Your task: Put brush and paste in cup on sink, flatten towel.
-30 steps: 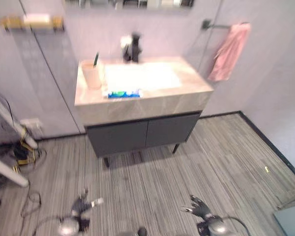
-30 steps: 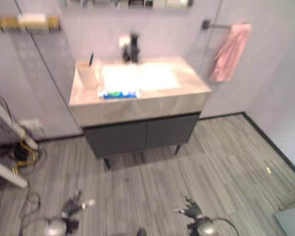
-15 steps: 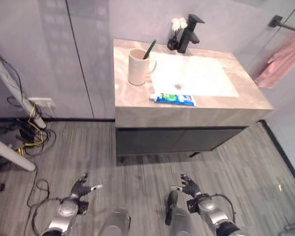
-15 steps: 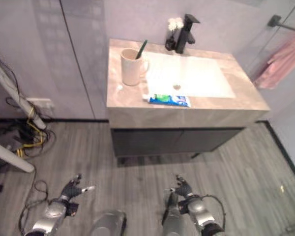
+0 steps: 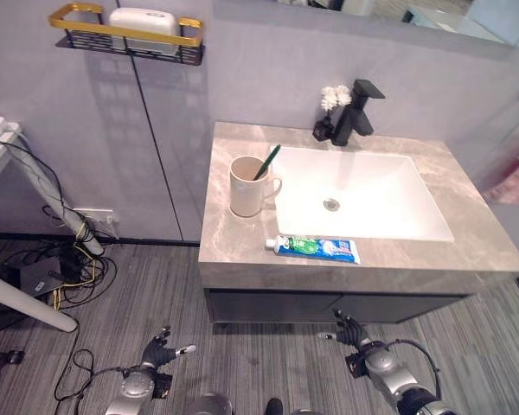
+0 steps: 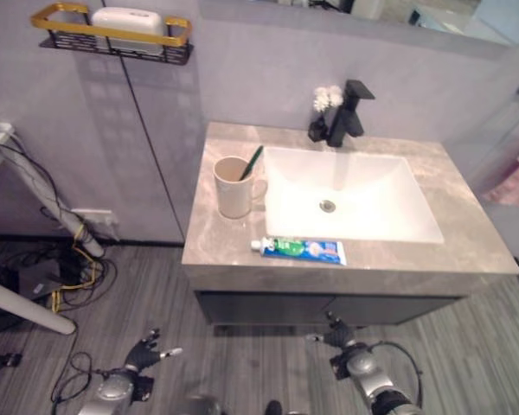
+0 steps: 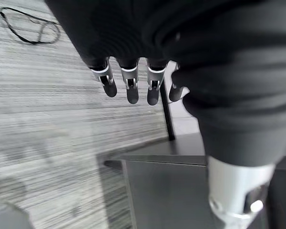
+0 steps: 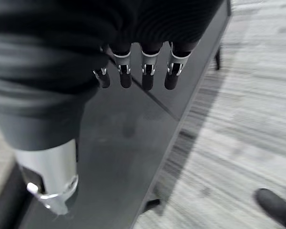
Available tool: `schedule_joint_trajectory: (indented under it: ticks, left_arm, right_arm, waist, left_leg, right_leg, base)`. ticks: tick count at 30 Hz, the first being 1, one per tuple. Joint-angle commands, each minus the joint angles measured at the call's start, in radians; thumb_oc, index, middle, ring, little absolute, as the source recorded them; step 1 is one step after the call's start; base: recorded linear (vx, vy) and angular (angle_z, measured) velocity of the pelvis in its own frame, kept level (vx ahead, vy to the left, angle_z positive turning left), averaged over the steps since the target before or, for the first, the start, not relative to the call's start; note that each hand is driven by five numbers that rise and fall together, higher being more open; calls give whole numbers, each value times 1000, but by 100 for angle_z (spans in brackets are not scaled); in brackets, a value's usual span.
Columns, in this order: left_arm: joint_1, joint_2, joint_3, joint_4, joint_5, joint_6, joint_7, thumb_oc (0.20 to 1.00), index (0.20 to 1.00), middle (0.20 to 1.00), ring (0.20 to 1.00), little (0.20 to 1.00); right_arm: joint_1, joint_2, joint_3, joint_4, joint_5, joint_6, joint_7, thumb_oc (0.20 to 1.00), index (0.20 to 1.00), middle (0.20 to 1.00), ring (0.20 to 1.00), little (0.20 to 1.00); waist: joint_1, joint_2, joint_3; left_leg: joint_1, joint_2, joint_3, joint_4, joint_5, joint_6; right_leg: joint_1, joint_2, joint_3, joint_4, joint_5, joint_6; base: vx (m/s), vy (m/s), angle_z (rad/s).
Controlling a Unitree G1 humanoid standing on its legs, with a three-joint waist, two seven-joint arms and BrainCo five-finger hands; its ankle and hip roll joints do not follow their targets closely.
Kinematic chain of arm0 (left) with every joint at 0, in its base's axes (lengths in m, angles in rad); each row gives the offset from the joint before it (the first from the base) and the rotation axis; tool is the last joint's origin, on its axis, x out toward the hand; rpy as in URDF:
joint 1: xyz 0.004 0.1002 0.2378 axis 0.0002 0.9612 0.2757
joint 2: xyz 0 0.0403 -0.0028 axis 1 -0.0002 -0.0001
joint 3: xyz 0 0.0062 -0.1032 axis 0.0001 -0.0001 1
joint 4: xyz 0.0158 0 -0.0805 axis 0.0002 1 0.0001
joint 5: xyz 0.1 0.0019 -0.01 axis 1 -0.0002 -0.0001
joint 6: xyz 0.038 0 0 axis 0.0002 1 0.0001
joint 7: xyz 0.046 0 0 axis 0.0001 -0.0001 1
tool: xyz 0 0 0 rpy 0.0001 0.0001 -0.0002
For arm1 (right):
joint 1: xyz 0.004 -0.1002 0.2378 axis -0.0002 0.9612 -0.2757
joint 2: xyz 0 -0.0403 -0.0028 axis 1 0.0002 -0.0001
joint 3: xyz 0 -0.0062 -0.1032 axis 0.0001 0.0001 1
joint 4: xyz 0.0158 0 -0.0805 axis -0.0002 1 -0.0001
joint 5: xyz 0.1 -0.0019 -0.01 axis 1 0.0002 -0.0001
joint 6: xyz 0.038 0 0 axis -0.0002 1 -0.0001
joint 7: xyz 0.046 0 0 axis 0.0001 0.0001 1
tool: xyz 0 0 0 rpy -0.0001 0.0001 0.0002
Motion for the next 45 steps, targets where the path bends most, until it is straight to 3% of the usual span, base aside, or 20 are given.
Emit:
schedule_joint_trajectory:
  ticks: [1, 3, 12, 15, 16, 17, 18, 21, 23, 27, 28, 29, 30, 31, 32, 34, 35, 36, 43, 45]
  left_arm:
    - [-21, -6, -3, -33, -1, -36, 11, 1000, 1000, 1000, 1000, 1000]
    - [-29, -3, -27, -24, 9, -37, 22, 1000, 1000, 1000, 1000, 1000]
    - [41, 24, -8, -106, 31, -48, -6, 1000, 1000, 1000, 1000, 1000]
    - [45, 45, -13, -153, 53, -51, -12, 1000, 1000, 1000, 1000, 1000]
    - [52, 42, -1, -170, 47, -53, -3, 1000, 1000, 1000, 1000, 1000]
    - [57, 45, 15, -181, 20, -55, 9, 1000, 1000, 1000, 1000, 1000]
    - [56, 49, 21, -185, 17, -58, 14, 1000, 1000, 1000, 1000, 1000]
    - [41, 60, 31, -178, 12, -57, 20, 1000, 1000, 1000, 1000, 1000]
    - [17, 68, 31, -155, 13, -57, 30, 1000, 1000, 1000, 1000, 1000]
    - [-19, 82, 26, -139, 7, -50, 21, 1000, 1000, 1000, 1000, 1000]
    - [-20, 82, 26, -138, 7, -51, 21, 1000, 1000, 1000, 1000, 1000]
    - [-42, 74, 24, -126, 14, -47, 22, 1000, 1000, 1000, 1000, 1000]
    - [-43, 74, 23, -126, 14, -47, 22, 1000, 1000, 1000, 1000, 1000]
    - [-50, 65, 24, -128, 18, -49, 26, 1000, 1000, 1000, 1000, 1000]
    - [-46, 65, 27, -138, 17, -50, 24, 1000, 1000, 1000, 1000, 1000]
    - [-40, 63, 29, -159, 32, -53, 24, 1000, 1000, 1000, 1000, 1000]
    - [-40, 63, 29, -159, 32, -53, 24, 1000, 1000, 1000, 1000, 1000]
    - [-14, 77, 32, -195, 52, -58, 20, 1000, 1000, 1000, 1000, 1000]
    - [14, 81, 40, -209, 68, -57, 13, 1000, 1000, 1000, 1000, 1000]
    - [10, 108, 32, -257, 90, -54, 8, 1000, 1000, 1000, 1000, 1000]
  right_arm:
    - [15, -49, -19, -58, 12, -31, -15, 1000, 1000, 1000, 1000, 1000]
    - [24, -33, 0, -47, -13, -27, -13, 1000, 1000, 1000, 1000, 1000]
    - [31, -1, 24, -134, -46, -30, 30, 1000, 1000, 1000, 1000, 1000]
    - [32, -22, 27, -184, -53, -38, 37, 1000, 1000, 1000, 1000, 1000]
    - [-2, -31, 30, -188, -71, -40, 29, 1000, 1000, 1000, 1000, 1000]
    - [-33, -40, 34, -205, -77, -33, 29, 1000, 1000, 1000, 1000, 1000]
    - [-38, -44, 35, -207, -77, -32, 30, 1000, 1000, 1000, 1000, 1000]
    - [-27, -63, 37, -219, -81, -33, 36, 1000, 1000, 1000, 1000, 1000]
    - [-25, -75, 41, -225, -80, -36, 34, 1000, 1000, 1000, 1000, 1000]
    - [17, -123, 39, -269, -99, -41, 33, 1000, 1000, 1000, 1000, 1000]
    - [17, -123, 38, -269, -100, -41, 33, 1000, 1000, 1000, 1000, 1000]
    - [35, -142, 18, -282, -100, -38, 28, 1000, 1000, 1000, 1000, 1000]
    - [35, -142, 17, -282, -100, -38, 28, 1000, 1000, 1000, 1000, 1000]
    - [54, -142, 6, -278, -95, -35, 28, 1000, 1000, 1000, 1000, 1000]
    - [55, -144, 9, -282, -98, -33, 31, 1000, 1000, 1000, 1000, 1000]
    - [54, -140, 13, -274, -102, -33, 40, 1000, 1000, 1000, 1000, 1000]
    - [55, -140, 13, -274, -102, -33, 40, 1000, 1000, 1000, 1000, 1000]
    - [49, -128, 17, -266, -103, -34, 44, 1000, 1000, 1000, 1000, 1000]
    - [61, -109, 0, -291, -127, -37, 41, 1000, 1000, 1000, 1000, 1000]
    - [80, -109, -29, -311, -125, -36, 33, 1000, 1000, 1000, 1000, 1000]
  waist:
    - [-10, 30, 2]
    - [5, 44, 0]
    - [20, 71, -11]
    - [18, 67, 12]
    - [48, 76, 20]
    - [65, 64, 32]
    - [66, 53, 34]
    - [60, 21, 21]
    - [51, 7, -2]
    - [10, 5, -7]
    - [8, 4, -9]
    - [-22, 3, 1]
    - [-23, 1, 0]
    - [-41, 8, 5]
    - [-28, 11, 9]
    - [-19, 19, 5]
    - [-18, 19, 4]
    - [6, 15, 8]
    - [4, 32, -4]
    - [-20, 41, 18]
  left_leg:
    - [91, 22, -12, -349, 78, -2]
    - [43, 12, -22, -458, 158, 1]
    - [112, -42, 10, -465, 118, 64]
    - [106, -49, -18, -426, 102, 82]
    - [110, -12, 0, -430, 93, 69]
    - [143, 43, 2, -437, 73, 44]
    - [153, 55, 1, -439, 67, 35]
    - [170, 99, -24, -478, 78, 1]
    - [182, 159, -51, -535, 115, -32]
    - [149, 255, -49, -557, 173, -72]
    - [144, 252, -52, -557, 177, -71]
    - [114, 251, 65, -517, 171, -57]
    - [110, 248, 63, -517, 173, -56]
    - [91, 220, 179, -492, 166, -44]
    - [87, 188, 164, -479, 151, -39]
    - [47, 53, 125, -470, 124, 7]
    - [46, 53, 126, -469, 123, 8]
    - [44, 9, 59, -430, 105, 14]
    - [106, 1, 56, -492, 122, 44]
    - [101, -3, 39, -483, 126, 60]
  right_leg:
    - [-75, 2, -9, -21, 14, 143]
    - [-83, -7, 0, 29, -7, 152]
    - [-86, -71, 37, 91, -3, 192]
    - [-152, -50, 71, 223, -7, 193]
    - [-146, -139, -19, 139, 38, 195]
    - [-171, -218, -31, 55, 144, 227]
    - [-180, -229, -38, 35, 172, 242]
    - [-156, -177, -26, 20, 112, 242]
    - [-150, -123, -45, 29, 77, 228]
    - [-125, -51, -113, 35, 11, 188]
    - [-128, -54, -115, 34, 13, 188]
    - [-111, -61, -147, 20, 10, 185]
    - [-114, -64, -148, 19, 12, 186]
    - [-110, -65, -165, 10, 12, 179]
    - [-108, -60, -153, 6, 10, 177]
    - [-123, -49, -129, 11, 20, 176]
    - [-124, -49, -128, 12, 20, 176]
    - [-124, -44, -93, 13, 18, 173]
    - [-118, -61, -66, 87, 16, 192]
    - [-173, -52, -1, 204, 25, 210]
  base:
    - [60, 92, 6]
    - [104, 275, -10]
    - [90, 247, -43]
    - [25, 55, 7]
    - [122, -421, -10]
    - [176, -503, -44]
    - [222, -476, -70]
    - [171, -320, -16]
    - [165, -393, 56]
    - [102, -340, 77]
    - [52, -213, 76]
    - [5, -86, 63]
    - [-10, -139, 60]
    - [-23, -60, 39]
    - [-9, -81, 27]
    - [19, -19, -22]
    - [51, 35, -51]
    - [73, 60, -30]
    - [87, 116, -22]
    - [-11, 98, -16]
